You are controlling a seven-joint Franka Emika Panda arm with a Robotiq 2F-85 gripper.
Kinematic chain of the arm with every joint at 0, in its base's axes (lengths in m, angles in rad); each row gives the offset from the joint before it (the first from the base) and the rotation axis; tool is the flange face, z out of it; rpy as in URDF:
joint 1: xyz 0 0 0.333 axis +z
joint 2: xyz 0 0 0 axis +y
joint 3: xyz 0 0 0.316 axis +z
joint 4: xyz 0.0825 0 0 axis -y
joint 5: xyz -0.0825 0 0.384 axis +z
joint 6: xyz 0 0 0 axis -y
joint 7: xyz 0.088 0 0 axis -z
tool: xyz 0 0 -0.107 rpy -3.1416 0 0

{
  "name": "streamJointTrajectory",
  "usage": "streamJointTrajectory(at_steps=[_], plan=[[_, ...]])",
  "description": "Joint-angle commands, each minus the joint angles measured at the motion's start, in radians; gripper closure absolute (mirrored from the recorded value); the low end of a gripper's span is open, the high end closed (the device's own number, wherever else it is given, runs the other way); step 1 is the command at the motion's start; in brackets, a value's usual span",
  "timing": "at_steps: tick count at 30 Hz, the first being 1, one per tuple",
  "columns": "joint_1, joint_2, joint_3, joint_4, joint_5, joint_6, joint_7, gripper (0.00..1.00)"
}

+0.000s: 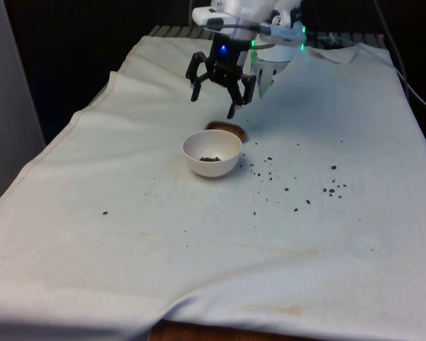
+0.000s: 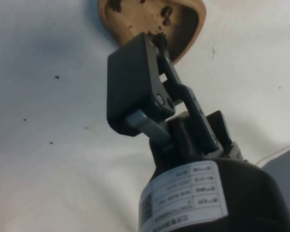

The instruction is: Pour the coffee beans from the cup into the bowl.

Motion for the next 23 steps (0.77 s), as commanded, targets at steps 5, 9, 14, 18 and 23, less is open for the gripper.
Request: streamJointTrajectory(at_steps=[5, 9, 14, 18, 23], plan=[[-0.003, -0.043, 0.005, -0.026, 0.015, -0.019, -0.027, 0.0], [-0.002, -0.075, 0.005, -0.039, 0.016, -0.037, -0.039, 0.0], [0.0, -0.107, 0.0, -0.042, 0.0, -0.056, -0.037, 0.0], [-0.001, -0.146, 0.002, -0.065, 0.015, -0.074, -0.063, 0.0], [0.0, -0.173, 0.0, -0.067, 0.0, -0.092, -0.06, 0.0]])
